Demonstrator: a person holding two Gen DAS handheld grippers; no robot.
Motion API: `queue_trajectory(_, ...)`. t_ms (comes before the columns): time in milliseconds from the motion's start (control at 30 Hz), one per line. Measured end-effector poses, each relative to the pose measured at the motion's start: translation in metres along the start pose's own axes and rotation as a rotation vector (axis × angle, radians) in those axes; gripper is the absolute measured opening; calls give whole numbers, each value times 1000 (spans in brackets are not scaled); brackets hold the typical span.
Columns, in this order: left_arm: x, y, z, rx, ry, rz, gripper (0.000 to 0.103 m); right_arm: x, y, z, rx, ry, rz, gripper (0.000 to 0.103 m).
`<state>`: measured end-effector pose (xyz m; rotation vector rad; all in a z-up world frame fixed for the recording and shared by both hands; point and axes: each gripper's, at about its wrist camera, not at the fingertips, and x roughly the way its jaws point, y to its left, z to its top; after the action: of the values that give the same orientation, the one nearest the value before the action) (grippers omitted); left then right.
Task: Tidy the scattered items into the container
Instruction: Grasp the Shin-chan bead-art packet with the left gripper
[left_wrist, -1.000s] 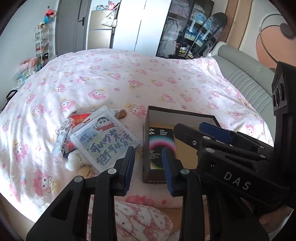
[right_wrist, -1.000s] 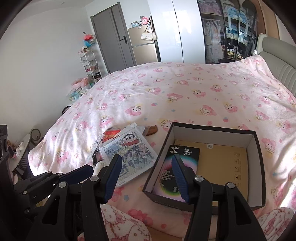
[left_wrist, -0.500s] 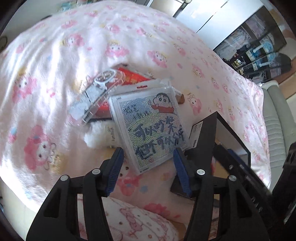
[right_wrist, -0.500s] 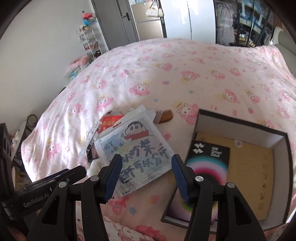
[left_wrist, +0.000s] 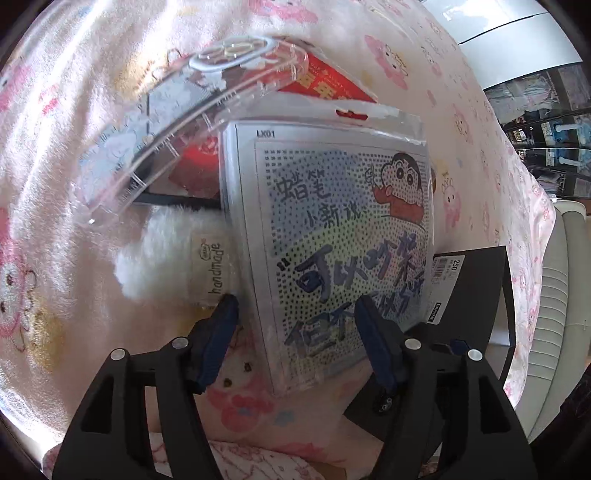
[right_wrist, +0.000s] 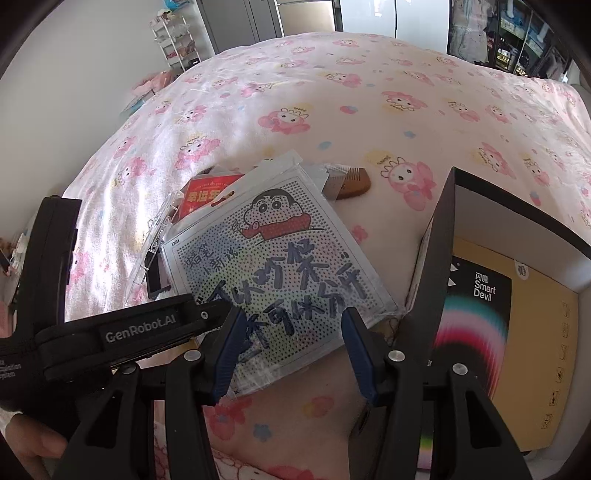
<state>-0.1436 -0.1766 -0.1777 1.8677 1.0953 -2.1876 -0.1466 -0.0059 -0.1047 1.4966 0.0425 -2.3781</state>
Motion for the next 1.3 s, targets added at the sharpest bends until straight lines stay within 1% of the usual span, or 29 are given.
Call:
queue_trajectory(67, 9, 0, 0, 1, 42, -28, 71, 2, 0, -1, -12, 1, -24, 51)
queue_trajectory(133, 13, -2, 0, 0, 41, -29, 71, 1, 2, -2, -53, -24, -98, 51)
queue_trajectory(167, 15, -3, 2, 1, 36, -29, 71, 1, 3, -2, -71, -38, -113, 51)
queue_trajectory(300, 27, -5, 5, -22, 27, -20, 69, 2, -4, 1, -54, -39, -90, 51)
queue_trajectory(367, 27, -5, 6, -23, 17, -34, 62, 2, -9, 1, -39, -36, -85, 51)
queue_trajectory(433, 20, -4, 6, -27, -12, -84, 42, 1, -14, 1, -22, -31, -81, 51)
queue_trajectory(500, 9, -5, 5, -14, -53, -108, 33, -1, -18, 3, -6, -27, -73, 51)
queue_trajectory(567, 0, -18, 5, 58, -70, -82, 29, -3, -20, 4, 5, -30, -58, 51)
queue_trajectory(633, -15, -30, 6, 129, -114, -81, 24, -4, -21, 5, 8, -32, -53, 51)
queue_trajectory(667, -23, -32, 7, 150, -135, -85, 23, -4, -21, 5, 7, -27, -52, 51)
queue_trajectory(733, -44, -27, 15, 156, -172, -103, 20, -1, -19, 7, 14, -13, -50, 51)
queue_trajectory(833, -69, -9, 18, 126, -190, -131, 19, -1, -16, 10, 31, -14, -26, 51)
queue_trajectory(900, -81, 1, 17, 119, -204, -138, 19, -1, -9, 10, 15, -13, -33, 51)
queue_trajectory(1000, -91, 19, 21, 90, -224, -124, 19, 5, 2, 8, -7, 1, -7, 51)
queue_trajectory(1100, -86, 40, 26, 34, -207, -133, 22, 18, 10, 6, 0, 34, 15, 51)
queue_trajectory(1167, -76, 56, 26, -53, -169, -179, 24, 23, 14, 6, 2, 45, 23, 51)
queue_trajectory(1233, -65, 62, 22, -96, -140, -209, 27, 28, 17, 3, 3, 60, 16, 51)
queue_trajectory(1300, -57, 62, 19, -122, -143, -194, 30, 32, 21, 1, -2, 67, 19, 51)
